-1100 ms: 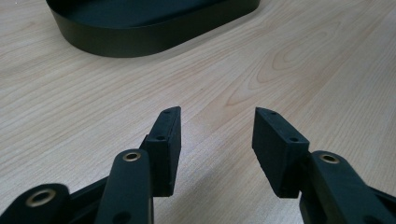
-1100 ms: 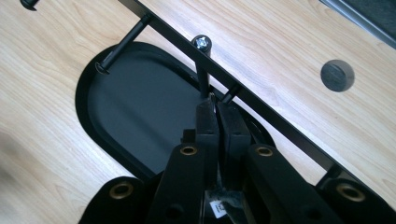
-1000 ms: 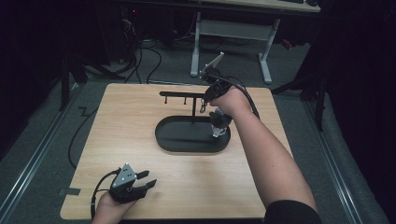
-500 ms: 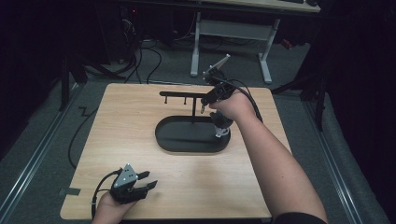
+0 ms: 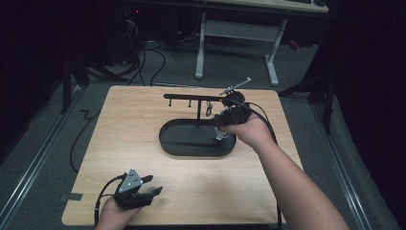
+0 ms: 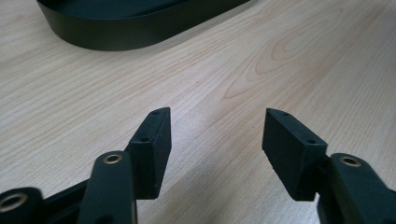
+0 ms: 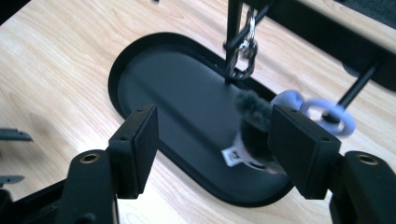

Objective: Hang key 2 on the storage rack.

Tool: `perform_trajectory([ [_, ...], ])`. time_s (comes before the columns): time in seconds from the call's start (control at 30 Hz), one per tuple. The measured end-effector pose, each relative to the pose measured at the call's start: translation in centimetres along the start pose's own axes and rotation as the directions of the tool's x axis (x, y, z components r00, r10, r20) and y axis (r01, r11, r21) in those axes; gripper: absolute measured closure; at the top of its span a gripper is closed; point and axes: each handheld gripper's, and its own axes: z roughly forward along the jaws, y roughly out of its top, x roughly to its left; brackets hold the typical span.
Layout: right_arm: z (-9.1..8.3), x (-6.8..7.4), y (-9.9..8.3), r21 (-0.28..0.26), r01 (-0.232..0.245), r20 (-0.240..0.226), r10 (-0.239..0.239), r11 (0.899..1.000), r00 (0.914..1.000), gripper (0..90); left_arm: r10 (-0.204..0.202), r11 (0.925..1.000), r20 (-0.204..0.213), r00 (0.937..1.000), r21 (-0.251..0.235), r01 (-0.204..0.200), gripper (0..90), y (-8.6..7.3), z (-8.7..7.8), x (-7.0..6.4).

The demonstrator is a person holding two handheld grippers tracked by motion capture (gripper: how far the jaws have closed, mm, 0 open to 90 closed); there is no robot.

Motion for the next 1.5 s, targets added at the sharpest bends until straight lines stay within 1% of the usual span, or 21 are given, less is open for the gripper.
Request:
perform_trajectory([
  [0.03,0.0,0.0,0.0,0.0,0.0,0.0,0.0,1.0,1.0,33.8,-0.001,1.0,0.001,1.0,0.003,0.001,42.1,0.0,0.0,0.0],
  [0.23,0.4,0.0,-3.3,-0.018,0.004,-0.023,-0.005,1.0,0.9997,33.5,0.0,0.9998,-0.001,1.0,0.019,0.0,37.5,-0.2,0.4,0.1],
  [0.3,0.5,0.0,-3.8,-0.024,0.002,-0.026,-0.003,1.0,0.9997,33.3,0.003,0.9998,-0.003,1.0,0.021,-0.003,37.2,-0.2,0.4,0.1],
  [0.37,0.8,0.0,-5.5,-0.047,-0.012,-0.042,0.01,0.999,0.9991,32.7,0.003,0.9997,-0.003,1.0,0.025,-0.003,36.3,-0.2,0.4,0.1],
  [0.47,1.0,0.1,-6.5,-0.063,-0.01,-0.041,0.007,0.998,0.9991,32.0,0.0,0.9999,-0.008,1.0,0.016,0.0,35.9,-0.2,0.4,0.0],
  [0.57,1.5,0.5,-8.9,-0.097,0.003,-0.036,-0.007,0.995,0.9993,30.8,-0.002,0.9999,-0.006,1.0,0.011,0.002,35.8,-0.2,0.4,0.0],
  [0.6,1.5,0.5,-8.9,-0.097,0.003,-0.036,-0.007,0.995,0.9993,30.8,-0.002,0.9999,-0.006,1.0,0.011,0.002,35.8,-0.2,0.4,0.0],
  [0.63,1.8,0.5,-10.1,-0.111,-0.004,-0.058,-0.003,0.994,0.9983,30.2,-0.002,1.0,-0.004,1.0,0.009,0.002,35.8,-0.2,0.4,0.0],
  [0.73,2.0,0.4,-11.2,-0.13,-0.013,-0.069,0.004,0.991,0.9976,29.9,-0.001,1.0,-0.006,1.0,0.008,0.001,35.8,-0.2,0.4,0.0],
  [0.87,2.6,0.4,-14.4,-0.195,-0.018,-0.051,0.008,0.981,0.9986,25.8,-0.004,1.0,-0.004,1.0,0.002,0.004,35.8,-0.1,0.4,-0.1],
  [0.9,2.6,0.4,-14.4,-0.195,-0.018,-0.051,0.008,0.981,0.9986,25.8,-0.005,1.0,-0.004,1.0,0.0,0.005,35.8,-0.1,0.4,-0.1],
  [0.93,2.7,0.4,-15.9,-0.222,-0.008,-0.029,0.002,0.975,0.9996,25.4,-0.006,1.0,-0.004,1.0,-0.001,0.006,35.9,-0.1,0.4,-0.2],
  [0.97,2.7,0.4,-15.9,-0.222,-0.008,-0.029,0.002,0.975,0.9996,25.4,-0.005,1.0,-0.003,1.0,0.0,0.005,35.9,-0.1,0.4,-0.2],
  [1.03,2.9,0.4,-17.6,-0.264,-0.02,-0.022,0.014,0.964,0.9997,25.0,-0.01,0.9999,-0.003,1.0,-0.007,0.01,35.9,0.0,0.4,-0.3],
  [1.07,3.0,0.5,-19.0,-0.296,-0.034,-0.019,0.029,0.955,0.9994,24.8,-0.016,0.9998,-0.003,0.9999,-0.013,0.016,35.9,0.0,0.4,-0.4],
  [1.23,3.4,0.9,-22.7,-0.349,-0.042,0.007,0.047,0.936,0.9988,23.7,-0.013,0.9999,-0.001,0.9999,-0.006,0.013,35.9,0.0,0.5,-0.5],
  [1.3,3.6,1.1,-23.9,-0.352,-0.045,0.019,0.055,0.935,0.9983,22.6,-0.013,0.9999,-0.003,0.9999,-0.004,0.013,35.8,0.0,0.7,-0.6],
  [1.33,3.6,1.1,-23.9,-0.352,-0.045,0.019,0.055,0.935,0.9983,22.6,-0.013,0.9999,-0.003,0.9999,-0.004,0.013,35.8,0.0,0.7,-0.6],
  [1.4,3.5,1.5,-25.7,-0.375,-0.038,0.047,0.06,0.926,0.9971,22.0,-0.019,0.9998,-0.006,0.9998,-0.008,0.019,35.9,0.1,0.7,-0.6],
  [1.43,3.4,1.6,-26.3,-0.39,-0.049,0.038,0.07,0.919,0.9968,22.6,-0.025,0.9996,-0.005,0.9997,-0.009,0.025,35.8,0.1,0.7,-0.6],
  [1.5,3.3,1.7,-26.9,-0.379,-0.064,0.005,0.071,0.923,0.9974,20.9,-0.037,0.9992,-0.004,0.9993,-0.014,0.037,35.7,0.1,0.7,-0.7],
])
